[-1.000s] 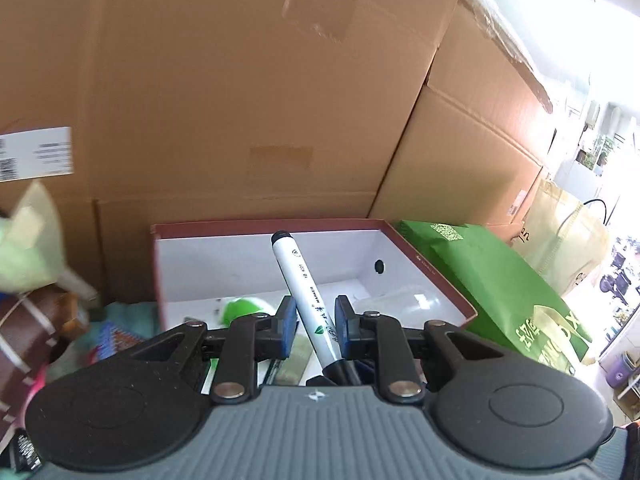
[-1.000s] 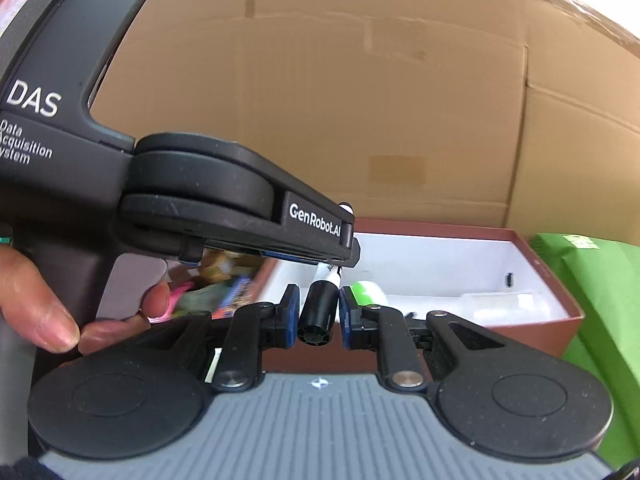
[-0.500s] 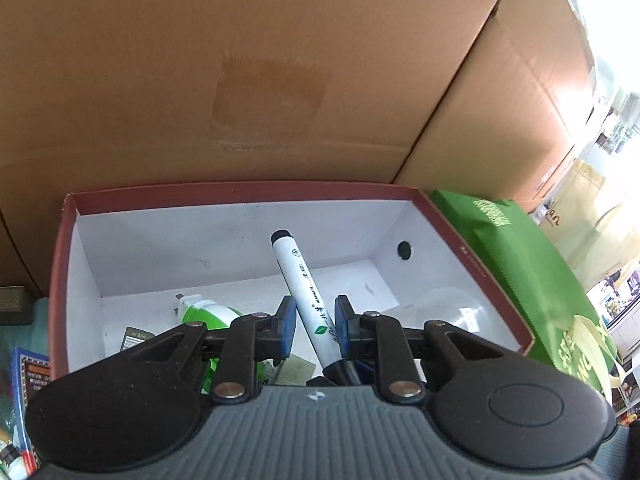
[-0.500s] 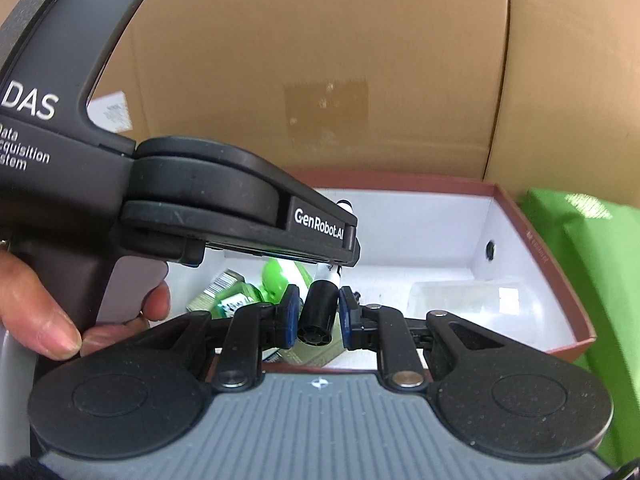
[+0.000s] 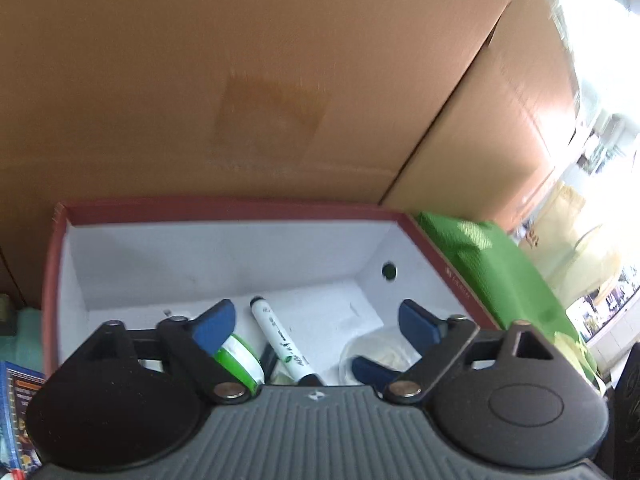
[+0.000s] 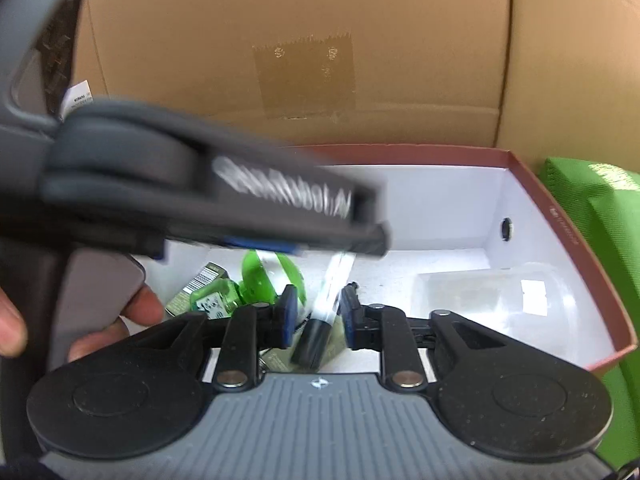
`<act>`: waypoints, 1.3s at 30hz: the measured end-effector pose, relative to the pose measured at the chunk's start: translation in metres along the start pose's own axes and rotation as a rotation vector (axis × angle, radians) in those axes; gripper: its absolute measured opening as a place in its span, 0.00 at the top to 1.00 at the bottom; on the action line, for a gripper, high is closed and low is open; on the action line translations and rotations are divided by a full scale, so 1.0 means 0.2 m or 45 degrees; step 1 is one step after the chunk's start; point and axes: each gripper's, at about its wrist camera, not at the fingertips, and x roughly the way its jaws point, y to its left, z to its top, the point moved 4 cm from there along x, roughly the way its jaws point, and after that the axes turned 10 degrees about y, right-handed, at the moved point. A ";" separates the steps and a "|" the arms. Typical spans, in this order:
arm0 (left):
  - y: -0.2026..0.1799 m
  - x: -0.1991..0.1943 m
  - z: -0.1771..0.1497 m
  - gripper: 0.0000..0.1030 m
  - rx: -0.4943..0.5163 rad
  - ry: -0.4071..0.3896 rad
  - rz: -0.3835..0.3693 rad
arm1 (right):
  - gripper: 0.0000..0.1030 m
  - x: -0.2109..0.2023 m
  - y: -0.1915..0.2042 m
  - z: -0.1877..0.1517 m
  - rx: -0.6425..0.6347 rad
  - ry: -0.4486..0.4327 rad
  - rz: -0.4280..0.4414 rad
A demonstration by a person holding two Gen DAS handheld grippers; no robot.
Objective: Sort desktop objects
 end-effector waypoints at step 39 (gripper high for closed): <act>-0.19 -0.64 -0.61 0.02 0.142 -0.108 0.292 | 0.02 -0.56 0.10 -0.43 0.021 -0.194 -0.212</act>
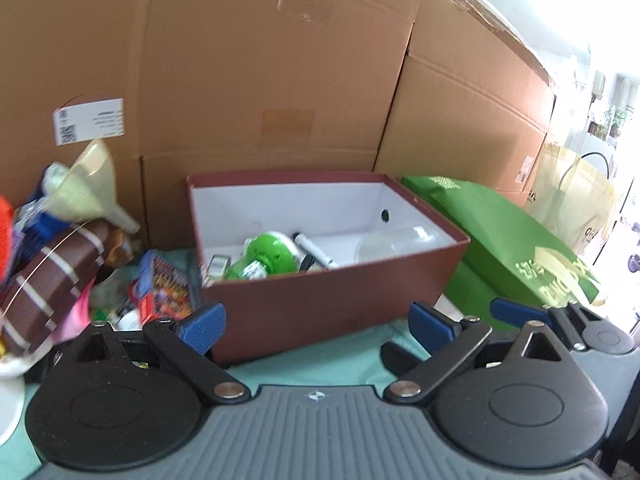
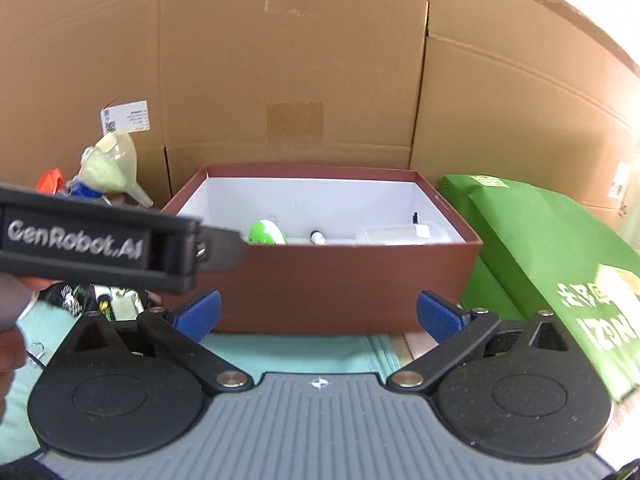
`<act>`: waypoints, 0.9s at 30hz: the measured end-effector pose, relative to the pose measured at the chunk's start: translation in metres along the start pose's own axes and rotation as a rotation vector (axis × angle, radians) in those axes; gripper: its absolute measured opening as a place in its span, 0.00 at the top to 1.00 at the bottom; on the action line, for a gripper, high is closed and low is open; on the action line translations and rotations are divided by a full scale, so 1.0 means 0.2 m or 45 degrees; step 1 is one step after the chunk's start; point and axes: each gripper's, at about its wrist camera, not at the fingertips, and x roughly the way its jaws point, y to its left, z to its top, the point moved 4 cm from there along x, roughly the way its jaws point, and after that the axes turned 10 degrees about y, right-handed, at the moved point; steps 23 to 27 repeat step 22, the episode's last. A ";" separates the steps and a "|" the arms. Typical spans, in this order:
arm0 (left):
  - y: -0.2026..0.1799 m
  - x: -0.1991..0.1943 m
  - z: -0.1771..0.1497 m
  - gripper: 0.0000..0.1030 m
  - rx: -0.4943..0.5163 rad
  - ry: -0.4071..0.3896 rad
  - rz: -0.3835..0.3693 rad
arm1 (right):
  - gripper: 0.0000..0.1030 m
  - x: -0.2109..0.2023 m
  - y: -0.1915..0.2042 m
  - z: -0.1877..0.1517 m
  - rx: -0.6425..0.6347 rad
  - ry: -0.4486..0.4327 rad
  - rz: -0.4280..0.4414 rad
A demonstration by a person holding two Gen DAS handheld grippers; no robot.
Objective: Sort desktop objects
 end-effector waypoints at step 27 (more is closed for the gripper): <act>0.02 -0.25 -0.31 0.02 -0.021 0.030 0.103 | 0.02 -0.27 0.11 -0.23 0.009 0.028 -0.063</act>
